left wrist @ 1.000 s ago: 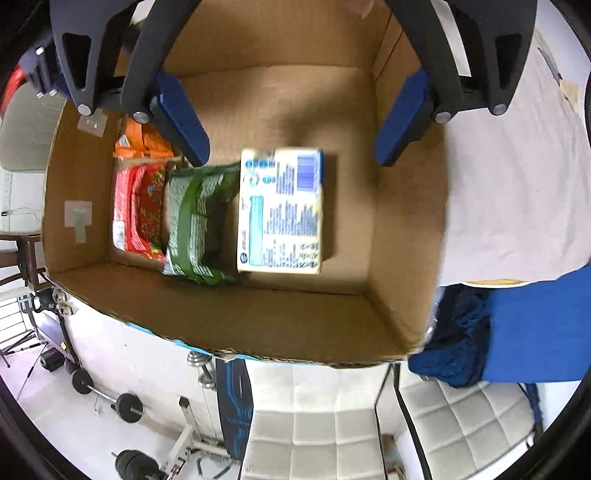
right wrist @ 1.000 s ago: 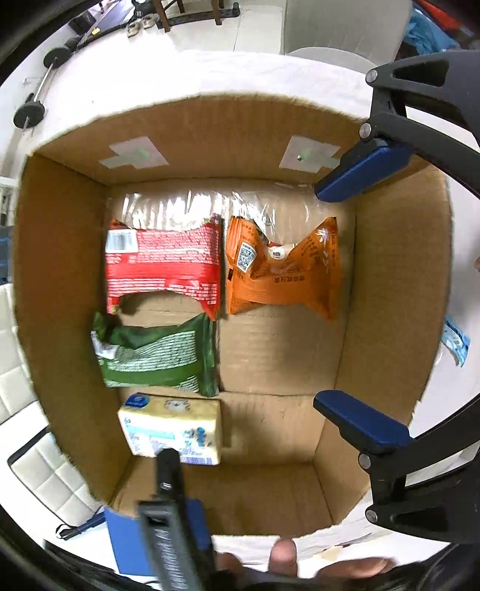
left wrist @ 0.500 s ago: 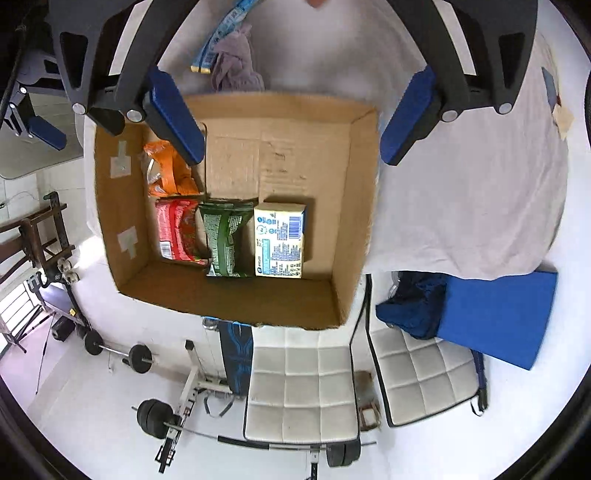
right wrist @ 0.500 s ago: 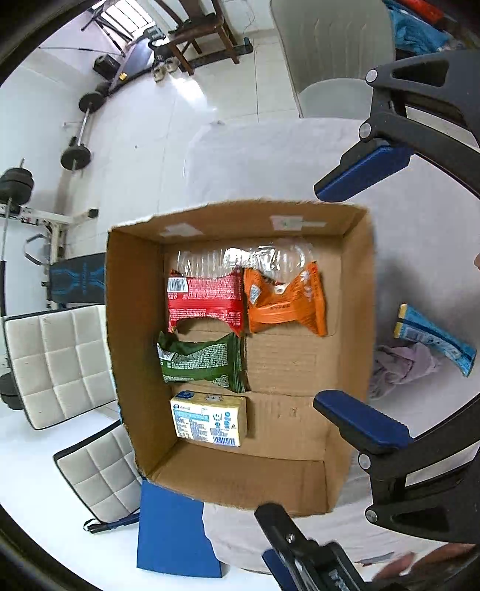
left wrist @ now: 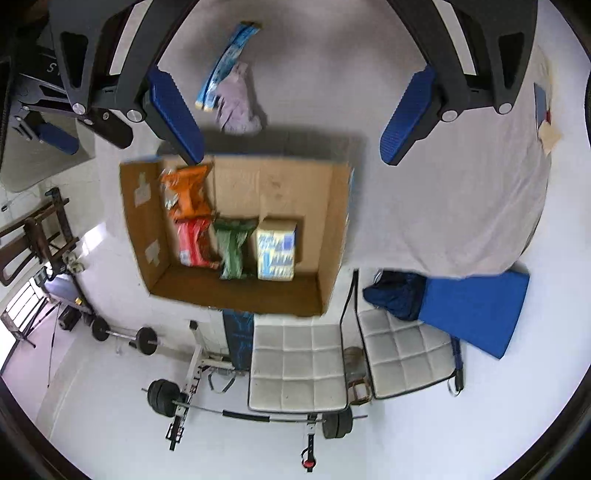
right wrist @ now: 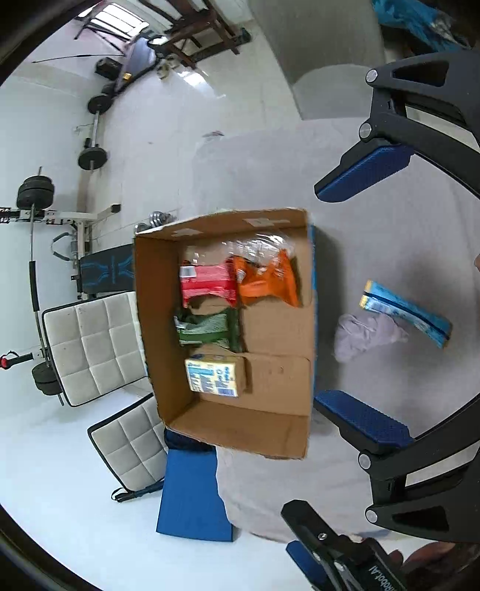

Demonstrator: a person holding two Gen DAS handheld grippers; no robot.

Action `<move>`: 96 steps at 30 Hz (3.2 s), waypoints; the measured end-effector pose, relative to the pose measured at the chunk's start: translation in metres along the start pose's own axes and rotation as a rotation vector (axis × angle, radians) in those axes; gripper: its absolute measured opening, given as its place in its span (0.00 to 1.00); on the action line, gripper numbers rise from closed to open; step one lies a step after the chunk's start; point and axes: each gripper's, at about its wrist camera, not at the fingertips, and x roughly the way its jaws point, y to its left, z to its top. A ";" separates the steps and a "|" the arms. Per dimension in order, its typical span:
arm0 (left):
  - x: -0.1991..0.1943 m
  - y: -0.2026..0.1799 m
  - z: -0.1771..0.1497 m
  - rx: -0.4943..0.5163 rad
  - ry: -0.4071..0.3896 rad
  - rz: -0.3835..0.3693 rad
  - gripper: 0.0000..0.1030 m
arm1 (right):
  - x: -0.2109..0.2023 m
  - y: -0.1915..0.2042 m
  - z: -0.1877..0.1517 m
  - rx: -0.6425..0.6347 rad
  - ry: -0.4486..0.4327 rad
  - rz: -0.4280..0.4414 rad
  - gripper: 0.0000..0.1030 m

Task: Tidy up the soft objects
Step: 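Grasp the pink cloth with the left tool while the right tool grasps the blue stick, then carry the cloth and blue stick into the box and release both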

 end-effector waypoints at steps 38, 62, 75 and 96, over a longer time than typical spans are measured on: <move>0.231 -0.105 -0.090 0.132 0.535 -0.122 0.94 | 0.170 -0.081 -0.136 0.144 0.448 -0.037 0.48; 0.224 -0.100 -0.114 0.161 0.513 -0.044 0.39 | 0.198 -0.040 -0.161 -0.001 0.532 -0.168 0.34; 0.137 -0.095 -0.113 0.132 0.369 -0.088 0.37 | 0.172 -0.045 -0.142 -0.031 0.471 -0.125 0.15; 0.013 -0.057 -0.003 -0.012 0.129 -0.267 0.37 | -0.010 -0.019 -0.030 -0.100 0.149 0.100 0.14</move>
